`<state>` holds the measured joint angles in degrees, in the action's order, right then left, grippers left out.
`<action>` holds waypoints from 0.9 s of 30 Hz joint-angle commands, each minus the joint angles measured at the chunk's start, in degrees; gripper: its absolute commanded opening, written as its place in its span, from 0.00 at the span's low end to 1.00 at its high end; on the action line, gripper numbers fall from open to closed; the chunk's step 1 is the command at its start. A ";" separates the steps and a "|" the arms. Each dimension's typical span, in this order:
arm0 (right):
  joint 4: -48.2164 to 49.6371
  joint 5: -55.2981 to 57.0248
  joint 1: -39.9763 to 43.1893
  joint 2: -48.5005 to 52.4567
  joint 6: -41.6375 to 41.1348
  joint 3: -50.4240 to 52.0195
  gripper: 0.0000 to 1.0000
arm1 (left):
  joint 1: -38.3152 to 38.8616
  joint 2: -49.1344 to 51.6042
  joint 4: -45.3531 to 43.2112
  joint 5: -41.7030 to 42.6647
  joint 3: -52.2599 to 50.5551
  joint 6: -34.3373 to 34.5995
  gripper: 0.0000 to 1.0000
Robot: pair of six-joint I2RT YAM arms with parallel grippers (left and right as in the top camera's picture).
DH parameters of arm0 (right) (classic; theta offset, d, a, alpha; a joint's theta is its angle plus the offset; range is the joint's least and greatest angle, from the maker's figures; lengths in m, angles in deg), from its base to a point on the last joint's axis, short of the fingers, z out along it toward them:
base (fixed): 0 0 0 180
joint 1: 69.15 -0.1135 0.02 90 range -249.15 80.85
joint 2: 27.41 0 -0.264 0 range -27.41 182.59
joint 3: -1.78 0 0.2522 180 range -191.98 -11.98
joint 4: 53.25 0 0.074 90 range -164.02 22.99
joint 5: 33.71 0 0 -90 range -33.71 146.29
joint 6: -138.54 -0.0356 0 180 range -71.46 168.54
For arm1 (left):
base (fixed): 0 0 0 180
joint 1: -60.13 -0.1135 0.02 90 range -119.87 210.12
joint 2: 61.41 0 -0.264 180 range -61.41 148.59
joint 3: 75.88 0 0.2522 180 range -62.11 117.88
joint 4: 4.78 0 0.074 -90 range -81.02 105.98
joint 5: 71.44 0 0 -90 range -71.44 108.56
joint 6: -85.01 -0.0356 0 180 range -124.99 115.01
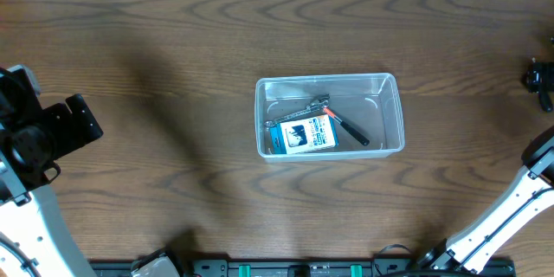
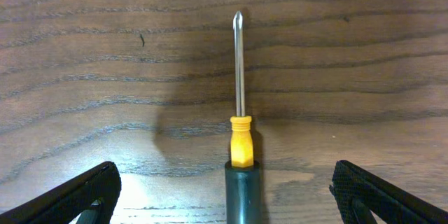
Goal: Pack container
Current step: 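Position the right gripper above the yellow-and-black screwdriver handle, then lower the open right gripper around the screwdriver's black handle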
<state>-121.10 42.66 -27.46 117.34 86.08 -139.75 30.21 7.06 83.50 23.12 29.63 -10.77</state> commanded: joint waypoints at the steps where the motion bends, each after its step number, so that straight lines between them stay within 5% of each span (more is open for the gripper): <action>1: 0.11 -1.38 -0.57 1.64 -1.07 -0.90 0.99 | -0.28 0.13 0.00 0.42 0.63 0.72 0.98; 27: 0.70 0.09 -0.42 1.64 -0.63 -0.50 0.99 | -0.28 0.13 0.00 0.42 0.63 0.70 0.98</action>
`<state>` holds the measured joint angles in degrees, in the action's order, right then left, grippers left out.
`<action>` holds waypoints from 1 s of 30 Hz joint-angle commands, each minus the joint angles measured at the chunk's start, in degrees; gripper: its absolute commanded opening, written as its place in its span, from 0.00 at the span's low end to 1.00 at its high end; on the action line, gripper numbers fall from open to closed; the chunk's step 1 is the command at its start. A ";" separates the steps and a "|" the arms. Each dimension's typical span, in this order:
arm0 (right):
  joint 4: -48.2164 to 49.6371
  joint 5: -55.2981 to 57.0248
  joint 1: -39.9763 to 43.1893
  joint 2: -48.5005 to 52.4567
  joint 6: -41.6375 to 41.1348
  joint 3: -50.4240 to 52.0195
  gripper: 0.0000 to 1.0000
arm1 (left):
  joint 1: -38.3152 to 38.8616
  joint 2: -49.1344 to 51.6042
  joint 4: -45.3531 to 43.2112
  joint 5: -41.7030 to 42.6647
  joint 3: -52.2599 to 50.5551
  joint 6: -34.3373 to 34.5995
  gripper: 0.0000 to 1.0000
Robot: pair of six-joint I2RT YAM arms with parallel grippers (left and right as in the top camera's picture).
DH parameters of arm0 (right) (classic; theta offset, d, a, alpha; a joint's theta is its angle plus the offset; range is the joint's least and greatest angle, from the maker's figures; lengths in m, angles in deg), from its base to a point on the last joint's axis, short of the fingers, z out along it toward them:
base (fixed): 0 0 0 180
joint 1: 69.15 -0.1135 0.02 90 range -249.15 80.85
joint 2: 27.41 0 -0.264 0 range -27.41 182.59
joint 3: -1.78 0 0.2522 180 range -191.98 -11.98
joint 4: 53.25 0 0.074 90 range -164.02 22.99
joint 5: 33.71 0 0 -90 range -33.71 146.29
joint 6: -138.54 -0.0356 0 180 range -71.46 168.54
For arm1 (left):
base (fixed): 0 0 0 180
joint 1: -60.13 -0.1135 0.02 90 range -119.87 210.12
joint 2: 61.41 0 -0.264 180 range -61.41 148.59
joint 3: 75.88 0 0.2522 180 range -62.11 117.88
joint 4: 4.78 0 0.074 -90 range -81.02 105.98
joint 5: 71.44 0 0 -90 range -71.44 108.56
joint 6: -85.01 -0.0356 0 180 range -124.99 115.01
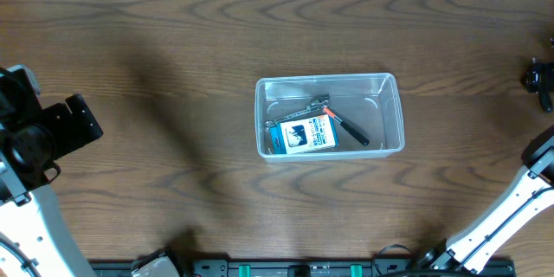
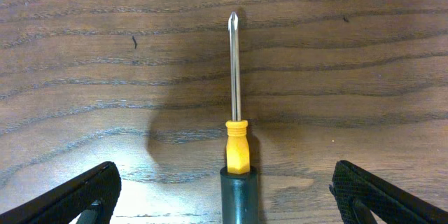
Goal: Pack container
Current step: 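Lower the open right gripper around the screwdriver's black handle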
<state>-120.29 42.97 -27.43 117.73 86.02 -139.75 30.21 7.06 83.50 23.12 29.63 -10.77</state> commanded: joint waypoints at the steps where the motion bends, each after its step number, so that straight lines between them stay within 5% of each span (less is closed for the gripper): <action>1: -0.11 -0.22 -0.37 1.25 -0.57 -0.31 0.99 | -0.28 0.13 0.00 0.42 0.63 0.72 0.98; 30: -0.33 0.90 -0.37 1.27 -0.57 0.11 0.99 | -0.28 0.13 0.00 0.42 0.63 0.70 0.98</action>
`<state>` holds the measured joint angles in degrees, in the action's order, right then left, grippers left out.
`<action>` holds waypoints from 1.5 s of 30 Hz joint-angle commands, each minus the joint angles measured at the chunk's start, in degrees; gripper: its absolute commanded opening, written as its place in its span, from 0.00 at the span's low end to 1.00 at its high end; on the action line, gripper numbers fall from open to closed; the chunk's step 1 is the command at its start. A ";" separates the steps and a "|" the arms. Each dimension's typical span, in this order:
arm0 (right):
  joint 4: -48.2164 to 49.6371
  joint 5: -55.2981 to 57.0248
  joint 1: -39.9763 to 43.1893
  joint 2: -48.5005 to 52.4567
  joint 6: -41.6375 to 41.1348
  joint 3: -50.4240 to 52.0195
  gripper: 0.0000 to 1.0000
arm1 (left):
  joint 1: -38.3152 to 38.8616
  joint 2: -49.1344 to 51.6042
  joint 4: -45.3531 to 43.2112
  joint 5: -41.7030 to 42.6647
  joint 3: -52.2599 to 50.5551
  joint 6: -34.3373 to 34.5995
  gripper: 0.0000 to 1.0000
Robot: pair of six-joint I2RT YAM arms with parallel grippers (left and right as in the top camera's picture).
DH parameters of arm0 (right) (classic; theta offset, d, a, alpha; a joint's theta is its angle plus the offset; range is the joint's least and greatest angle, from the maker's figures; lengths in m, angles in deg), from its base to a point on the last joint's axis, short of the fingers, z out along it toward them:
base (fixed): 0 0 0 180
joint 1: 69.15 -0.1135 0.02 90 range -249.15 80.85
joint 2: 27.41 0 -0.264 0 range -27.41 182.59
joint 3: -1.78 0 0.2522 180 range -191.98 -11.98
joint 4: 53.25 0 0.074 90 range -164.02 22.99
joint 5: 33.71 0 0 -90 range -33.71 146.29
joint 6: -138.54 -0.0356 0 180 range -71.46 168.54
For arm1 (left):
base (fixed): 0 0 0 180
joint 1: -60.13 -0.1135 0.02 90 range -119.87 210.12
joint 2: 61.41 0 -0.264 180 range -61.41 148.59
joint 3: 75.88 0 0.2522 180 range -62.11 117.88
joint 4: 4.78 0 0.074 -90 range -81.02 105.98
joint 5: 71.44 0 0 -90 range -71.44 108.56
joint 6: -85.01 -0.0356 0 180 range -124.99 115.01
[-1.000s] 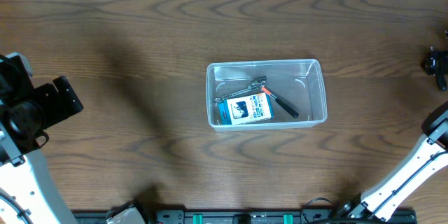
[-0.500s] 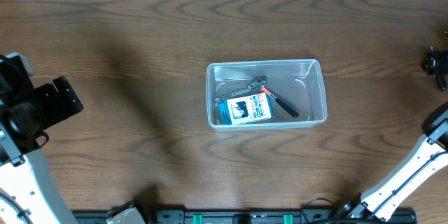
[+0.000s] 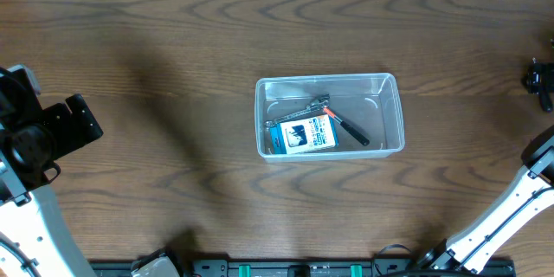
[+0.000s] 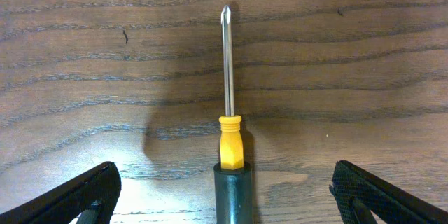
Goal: Pack container
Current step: 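Lower the open right gripper around the screwdriver's black handle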
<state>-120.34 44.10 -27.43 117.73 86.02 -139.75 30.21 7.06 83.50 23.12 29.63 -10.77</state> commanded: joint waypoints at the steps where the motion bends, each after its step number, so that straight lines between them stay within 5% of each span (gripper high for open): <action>1: -0.28 -0.24 -0.37 1.27 -0.57 0.11 0.99 | -0.28 0.13 0.00 0.42 0.63 0.70 0.98; 37: 0.90 -0.26 -0.37 2.91 -1.46 0.11 0.99 | -0.28 0.13 0.00 0.42 0.63 0.72 0.98; 45: 0.85 -0.02 -0.37 2.91 -2.38 0.11 0.67 | -0.28 0.13 0.00 0.42 0.63 0.72 0.98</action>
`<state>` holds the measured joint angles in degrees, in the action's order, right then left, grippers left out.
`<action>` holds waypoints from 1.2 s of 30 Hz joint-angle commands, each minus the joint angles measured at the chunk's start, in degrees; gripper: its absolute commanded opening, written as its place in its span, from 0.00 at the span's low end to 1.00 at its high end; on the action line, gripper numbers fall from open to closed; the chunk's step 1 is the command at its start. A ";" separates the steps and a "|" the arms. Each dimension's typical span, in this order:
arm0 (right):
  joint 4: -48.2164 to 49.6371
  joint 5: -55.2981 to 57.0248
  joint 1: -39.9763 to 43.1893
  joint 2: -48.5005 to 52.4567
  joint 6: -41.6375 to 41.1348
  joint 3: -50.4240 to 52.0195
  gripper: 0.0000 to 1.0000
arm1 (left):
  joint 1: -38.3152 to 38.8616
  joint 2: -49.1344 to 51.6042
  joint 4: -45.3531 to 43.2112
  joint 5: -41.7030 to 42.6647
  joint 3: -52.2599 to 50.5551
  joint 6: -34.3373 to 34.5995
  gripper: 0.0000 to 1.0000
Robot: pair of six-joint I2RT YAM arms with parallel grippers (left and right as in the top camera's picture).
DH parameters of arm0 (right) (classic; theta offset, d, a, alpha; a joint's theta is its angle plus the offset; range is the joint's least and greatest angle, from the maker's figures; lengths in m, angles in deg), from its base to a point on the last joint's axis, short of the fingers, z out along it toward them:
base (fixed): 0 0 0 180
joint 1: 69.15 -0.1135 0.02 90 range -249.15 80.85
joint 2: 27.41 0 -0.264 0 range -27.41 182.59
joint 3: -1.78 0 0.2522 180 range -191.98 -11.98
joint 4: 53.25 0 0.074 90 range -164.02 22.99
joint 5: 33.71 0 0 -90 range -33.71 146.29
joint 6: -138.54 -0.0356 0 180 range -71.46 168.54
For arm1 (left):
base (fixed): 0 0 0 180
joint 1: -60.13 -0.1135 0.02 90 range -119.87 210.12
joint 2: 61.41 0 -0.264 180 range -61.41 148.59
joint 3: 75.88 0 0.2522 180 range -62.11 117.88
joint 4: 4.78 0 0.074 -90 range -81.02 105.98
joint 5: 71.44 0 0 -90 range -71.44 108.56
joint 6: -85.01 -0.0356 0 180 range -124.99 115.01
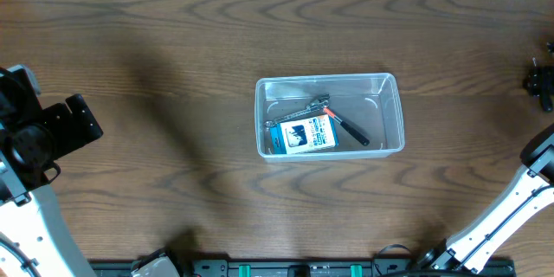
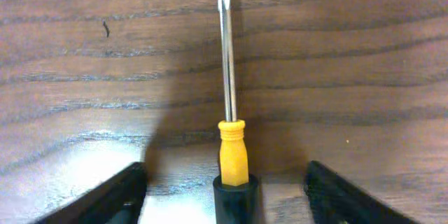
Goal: Pack container
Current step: 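Lower the open right gripper around the screwdriver's black handle, then close the right gripper on the screwdriver handle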
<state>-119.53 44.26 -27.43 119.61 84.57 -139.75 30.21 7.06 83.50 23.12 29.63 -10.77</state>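
Observation:
A screwdriver (image 2: 232,154) with a steel shaft, yellow collar and black handle lies on the wooden table, tip pointing away from the camera. My right gripper (image 2: 225,192) is open and straddles the handle; its dark fingers (image 2: 105,199) stand a gap away on either side. Overhead, that gripper (image 1: 540,80) shows at the far right edge, and the screwdriver cannot be made out there. The clear plastic container (image 1: 399,112) sits mid-table. My left gripper (image 1: 61,128) rests at the left edge, with its jaws hard to read.
Inside the container lie a blue-and-white carded package (image 1: 303,136), a pair of pliers with black and orange handles (image 1: 348,128) and a small metal tool (image 1: 299,112). Bare wood surrounds the container. The right arm's white link (image 1: 502,216) crosses the lower right corner.
The right gripper's fingers stand closer together around the screwdriver handle than before, and the screwdriver looks larger and nearer in the wrist view. The container and left arm are unchanged.
At every earlier moment the right gripper stood wide open over the screwdriver handle at the table's right edge, and the view shifted only slightly. Now the fingers have narrowed toward the handle. The container's contents and the left arm stayed as they were.

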 commanded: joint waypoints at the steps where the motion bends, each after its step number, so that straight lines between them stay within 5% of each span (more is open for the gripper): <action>1: 0.04 -0.11 -0.37 1.03 -1.33 0.11 0.65 | -0.28 0.13 0.00 0.42 0.63 0.72 0.98; 36: -3.63 6.25 -0.39 0.96 -2.78 -0.63 0.45 | -0.28 0.13 0.00 0.42 0.63 0.70 0.98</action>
<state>-122.59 47.23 -27.46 119.59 81.99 -140.14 30.21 7.06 83.50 23.12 29.63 -10.77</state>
